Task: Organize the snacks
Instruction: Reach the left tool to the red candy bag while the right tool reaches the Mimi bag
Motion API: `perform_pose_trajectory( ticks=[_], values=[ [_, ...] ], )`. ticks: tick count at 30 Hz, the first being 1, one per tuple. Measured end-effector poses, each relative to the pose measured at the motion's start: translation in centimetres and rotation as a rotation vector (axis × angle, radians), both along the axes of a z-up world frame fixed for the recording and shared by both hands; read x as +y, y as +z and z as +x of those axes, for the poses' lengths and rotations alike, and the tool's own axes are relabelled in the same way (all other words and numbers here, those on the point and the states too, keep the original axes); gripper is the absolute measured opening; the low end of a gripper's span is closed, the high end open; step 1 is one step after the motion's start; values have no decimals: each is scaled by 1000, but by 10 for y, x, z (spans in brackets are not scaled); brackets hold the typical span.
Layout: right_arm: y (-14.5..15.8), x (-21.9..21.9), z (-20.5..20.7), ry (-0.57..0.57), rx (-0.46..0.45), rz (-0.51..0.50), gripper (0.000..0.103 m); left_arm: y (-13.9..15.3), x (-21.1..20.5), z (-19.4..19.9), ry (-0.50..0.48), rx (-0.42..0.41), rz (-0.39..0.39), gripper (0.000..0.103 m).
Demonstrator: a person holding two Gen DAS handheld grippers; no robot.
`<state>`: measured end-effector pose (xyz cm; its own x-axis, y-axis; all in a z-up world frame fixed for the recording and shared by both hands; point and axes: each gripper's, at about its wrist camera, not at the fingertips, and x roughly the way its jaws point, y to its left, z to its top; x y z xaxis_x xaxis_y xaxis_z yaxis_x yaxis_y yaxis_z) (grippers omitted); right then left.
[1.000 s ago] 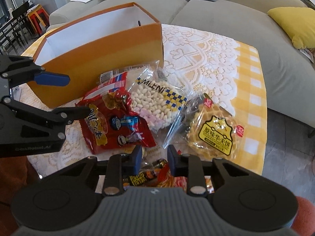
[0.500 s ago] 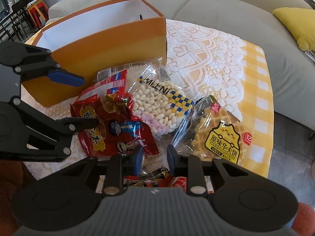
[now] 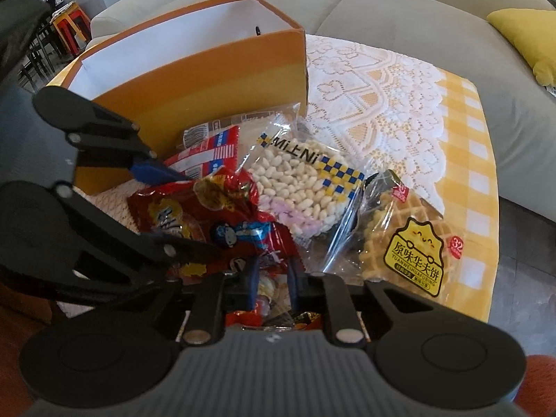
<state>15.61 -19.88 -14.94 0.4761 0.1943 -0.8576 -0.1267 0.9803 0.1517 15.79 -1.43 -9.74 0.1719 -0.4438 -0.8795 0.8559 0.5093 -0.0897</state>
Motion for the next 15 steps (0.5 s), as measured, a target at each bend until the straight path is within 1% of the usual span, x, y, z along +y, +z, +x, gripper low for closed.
perform_pose_trajectory(
  ticks=[2,5,10,13,14,15],
  values=[
    [-1,-1,1,-6,1,7,14,4,4,3,44,51,-19,48],
    [-3,0,1,2,7,14,14,4,1,4,95,101,-3,46],
    [-3,0,-3,5,4,-12,14,3,-10,-4,102,55,76,43],
    [-3,-4,-4,-8,6,-5,14,0,-18,-9,93,25,138,43],
    [-2,-5,-4,-12,3,5,14,-1,-21,-12,89,4,161,43],
    [-1,-7,-4,-14,-1,4,14,-2,-24,-14,98,-22,182,36]
  ],
)
